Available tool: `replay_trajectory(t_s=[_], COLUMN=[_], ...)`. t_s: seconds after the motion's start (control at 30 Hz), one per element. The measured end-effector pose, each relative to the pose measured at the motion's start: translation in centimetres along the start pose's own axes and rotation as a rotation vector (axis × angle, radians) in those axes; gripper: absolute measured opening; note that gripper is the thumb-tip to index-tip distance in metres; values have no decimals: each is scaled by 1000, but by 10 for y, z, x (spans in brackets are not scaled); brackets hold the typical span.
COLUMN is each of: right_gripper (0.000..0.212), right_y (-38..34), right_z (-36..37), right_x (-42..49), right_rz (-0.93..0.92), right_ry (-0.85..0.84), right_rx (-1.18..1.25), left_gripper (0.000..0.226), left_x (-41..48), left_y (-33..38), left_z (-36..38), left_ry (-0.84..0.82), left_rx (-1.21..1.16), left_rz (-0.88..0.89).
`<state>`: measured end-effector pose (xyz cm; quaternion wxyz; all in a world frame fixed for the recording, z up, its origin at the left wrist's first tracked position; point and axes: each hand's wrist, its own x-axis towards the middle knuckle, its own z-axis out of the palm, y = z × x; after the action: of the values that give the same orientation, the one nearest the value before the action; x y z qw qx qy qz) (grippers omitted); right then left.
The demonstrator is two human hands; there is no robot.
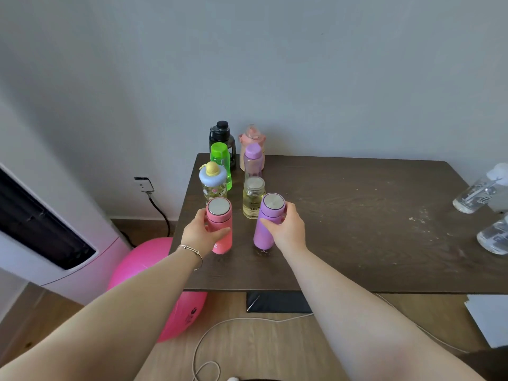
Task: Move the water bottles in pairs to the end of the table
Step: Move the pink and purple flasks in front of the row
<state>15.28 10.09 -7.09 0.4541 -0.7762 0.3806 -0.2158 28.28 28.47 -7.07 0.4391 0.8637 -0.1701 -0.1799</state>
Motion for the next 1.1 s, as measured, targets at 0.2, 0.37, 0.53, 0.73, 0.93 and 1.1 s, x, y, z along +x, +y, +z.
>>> replay_trajectory(t_s=[0.2,0.37,0.53,0.73,0.93,1.1], right_gripper=[62,62,64,66,70,69], right_y=[-11,-14,-10,-5,1,-1], right_z=[27,41,52,56,57,57], right_x=[16,22,26,24,19,19], right_rz=[16,13,26,16,5,13], right_ry=[-5,-16,-22,6,1,-18], right_rx=[-7,-40,-73,-90,-129,-209], left_gripper=[66,67,68,68,71,64], left_x=[34,52,62,68,71,68], left_y=[-14,-19,-23,-28,-27,-25], left_z=[-10,-10,-9,-9,-11,-10], left_ry=[-24,-38,-54,-65,-105,-137], left_rx=[-8,-9,3,41,81,207], left_rz=[-8,-14,-20,-11,-7,-2])
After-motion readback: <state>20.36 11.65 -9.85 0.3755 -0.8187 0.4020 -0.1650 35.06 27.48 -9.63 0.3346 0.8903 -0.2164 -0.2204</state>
